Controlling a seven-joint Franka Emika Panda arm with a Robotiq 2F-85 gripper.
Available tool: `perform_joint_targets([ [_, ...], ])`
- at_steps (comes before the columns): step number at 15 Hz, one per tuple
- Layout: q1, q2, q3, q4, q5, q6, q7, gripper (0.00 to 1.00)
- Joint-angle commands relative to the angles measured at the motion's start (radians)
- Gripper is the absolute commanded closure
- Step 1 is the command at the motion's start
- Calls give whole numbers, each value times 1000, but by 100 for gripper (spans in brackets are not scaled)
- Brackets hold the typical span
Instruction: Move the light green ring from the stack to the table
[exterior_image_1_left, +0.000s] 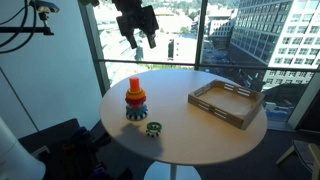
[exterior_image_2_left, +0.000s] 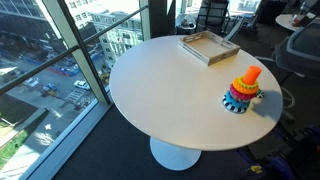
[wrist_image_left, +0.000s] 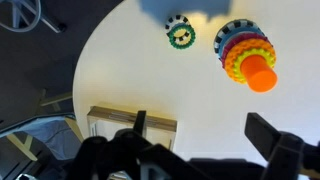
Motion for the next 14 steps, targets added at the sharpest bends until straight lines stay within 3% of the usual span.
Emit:
perform_joint_targets([
  [1,-2,0,2,2,2,-3,-1,0],
  [14,16,39,13,22,22,19,7,0],
])
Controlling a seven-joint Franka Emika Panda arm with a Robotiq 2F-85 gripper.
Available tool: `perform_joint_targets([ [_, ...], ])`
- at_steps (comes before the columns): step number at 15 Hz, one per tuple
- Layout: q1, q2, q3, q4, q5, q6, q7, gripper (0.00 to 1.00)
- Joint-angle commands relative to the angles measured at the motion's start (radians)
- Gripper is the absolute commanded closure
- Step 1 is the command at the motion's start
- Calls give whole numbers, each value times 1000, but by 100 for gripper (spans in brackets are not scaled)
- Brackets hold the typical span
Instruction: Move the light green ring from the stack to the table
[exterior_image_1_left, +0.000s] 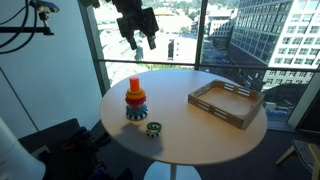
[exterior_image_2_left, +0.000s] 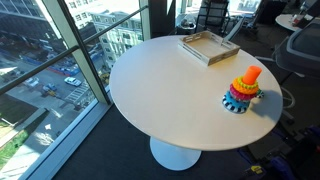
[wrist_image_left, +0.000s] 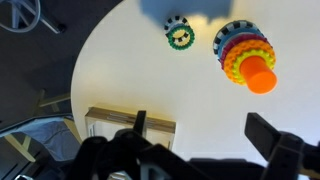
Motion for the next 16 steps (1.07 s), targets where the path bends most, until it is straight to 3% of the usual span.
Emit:
perform_joint_targets([
  [1,22,33,9,23,30,22,4,0],
  [8,79,68,20,12,134,35,2,0],
  [16,81,67,71,-71,125,65,47,0],
])
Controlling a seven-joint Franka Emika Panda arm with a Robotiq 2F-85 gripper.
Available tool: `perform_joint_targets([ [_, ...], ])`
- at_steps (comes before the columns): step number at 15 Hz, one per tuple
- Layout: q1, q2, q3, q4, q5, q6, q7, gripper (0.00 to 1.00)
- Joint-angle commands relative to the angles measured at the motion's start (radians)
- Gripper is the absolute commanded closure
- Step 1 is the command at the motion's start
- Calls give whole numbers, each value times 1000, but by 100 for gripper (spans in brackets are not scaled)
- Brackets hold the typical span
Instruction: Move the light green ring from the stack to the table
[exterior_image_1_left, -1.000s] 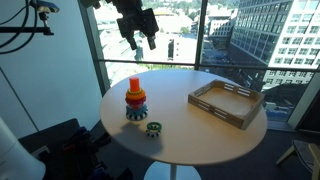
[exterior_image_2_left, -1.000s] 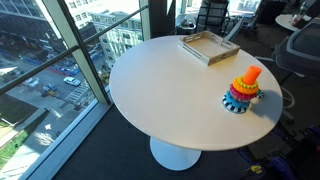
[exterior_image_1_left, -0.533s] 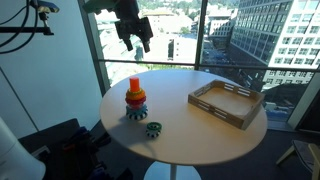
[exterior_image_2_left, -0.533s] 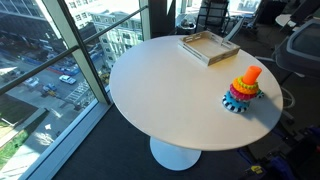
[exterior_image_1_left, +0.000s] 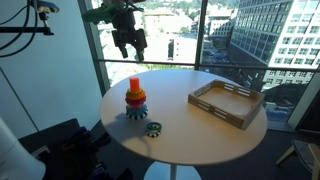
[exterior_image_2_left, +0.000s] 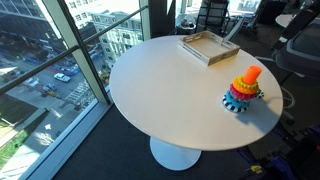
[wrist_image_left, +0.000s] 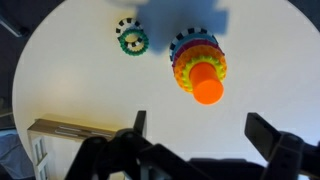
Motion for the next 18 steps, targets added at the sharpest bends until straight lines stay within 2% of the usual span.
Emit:
perform_joint_targets([
  [1,5,-8,24,-46,2,43,29,0],
  [8,10,5,52,-119,1,164,56,0],
  [18,15,31,34,-116,19,147,35,0],
])
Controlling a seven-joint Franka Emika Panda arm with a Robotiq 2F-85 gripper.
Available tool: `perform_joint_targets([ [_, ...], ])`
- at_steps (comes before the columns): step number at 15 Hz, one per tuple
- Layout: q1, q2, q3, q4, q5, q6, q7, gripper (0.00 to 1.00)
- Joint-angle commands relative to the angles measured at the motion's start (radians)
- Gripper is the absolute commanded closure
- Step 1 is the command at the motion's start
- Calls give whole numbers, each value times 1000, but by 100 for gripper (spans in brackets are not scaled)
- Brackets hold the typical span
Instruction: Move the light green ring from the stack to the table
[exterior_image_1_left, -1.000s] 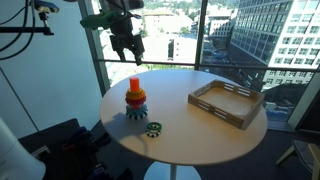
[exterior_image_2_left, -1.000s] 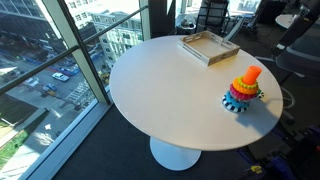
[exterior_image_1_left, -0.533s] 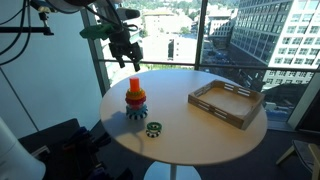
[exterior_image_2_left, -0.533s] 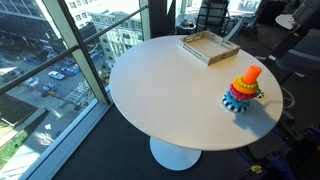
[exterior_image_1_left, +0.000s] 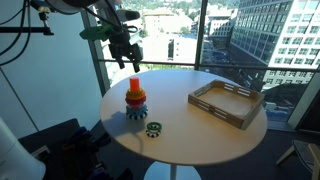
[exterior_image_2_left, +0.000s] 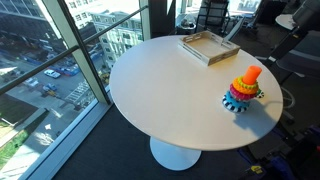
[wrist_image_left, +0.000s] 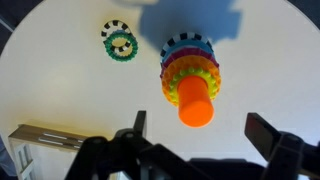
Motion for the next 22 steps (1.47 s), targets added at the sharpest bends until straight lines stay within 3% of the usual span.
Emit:
perform_joint_targets([
  [1,5,30,-17,1,23,1,2,0],
  [7,-4,97,-30,-5,56,19,30,0],
  [22,14,220,-3,-33,91,201,45,0],
])
